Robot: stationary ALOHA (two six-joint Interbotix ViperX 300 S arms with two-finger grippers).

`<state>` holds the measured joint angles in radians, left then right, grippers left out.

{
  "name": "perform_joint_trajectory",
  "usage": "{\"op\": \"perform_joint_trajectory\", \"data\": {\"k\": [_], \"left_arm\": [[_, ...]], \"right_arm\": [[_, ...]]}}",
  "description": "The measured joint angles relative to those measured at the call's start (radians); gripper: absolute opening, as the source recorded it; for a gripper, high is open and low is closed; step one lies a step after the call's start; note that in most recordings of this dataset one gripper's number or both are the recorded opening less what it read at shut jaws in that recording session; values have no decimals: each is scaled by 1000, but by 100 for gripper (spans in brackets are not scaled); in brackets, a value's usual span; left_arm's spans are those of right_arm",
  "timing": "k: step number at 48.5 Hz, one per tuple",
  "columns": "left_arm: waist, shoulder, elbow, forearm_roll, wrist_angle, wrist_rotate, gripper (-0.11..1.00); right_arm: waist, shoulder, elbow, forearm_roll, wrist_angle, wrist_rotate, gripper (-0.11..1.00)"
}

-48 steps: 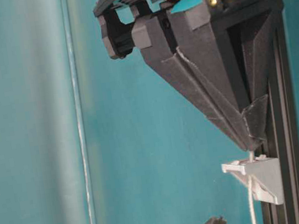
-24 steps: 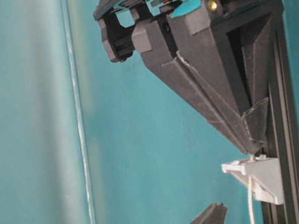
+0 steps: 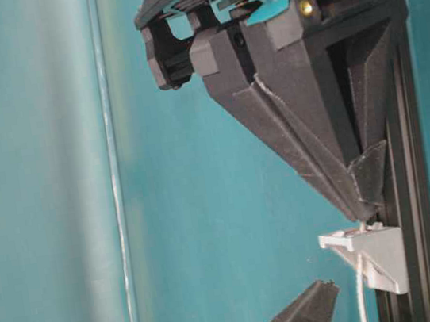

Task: Insert the wire into the hole on the left side and pull it with the left arm.
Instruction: 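Move the left gripper to the wire tip and close on it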

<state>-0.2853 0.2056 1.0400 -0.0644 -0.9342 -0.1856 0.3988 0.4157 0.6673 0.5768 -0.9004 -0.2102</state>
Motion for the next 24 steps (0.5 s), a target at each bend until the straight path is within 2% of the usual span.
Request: {"op": "perform_joint_trajectory", "data": {"k": [7, 12, 16, 24], "left_arm": [[0, 2, -5, -2, 3, 0, 7], [0, 2, -8, -2, 17, -3, -6], [0, 2, -9, 0, 25, -3, -10], [0, 2, -9, 0, 28, -3, -10]], "right_arm": [[0, 0, 0, -2, 0, 0, 3], [0, 0, 0, -2, 2, 2, 3], [0, 0, 2, -2, 8, 3, 3], [0, 0, 0, -2, 9, 6, 3]]}}
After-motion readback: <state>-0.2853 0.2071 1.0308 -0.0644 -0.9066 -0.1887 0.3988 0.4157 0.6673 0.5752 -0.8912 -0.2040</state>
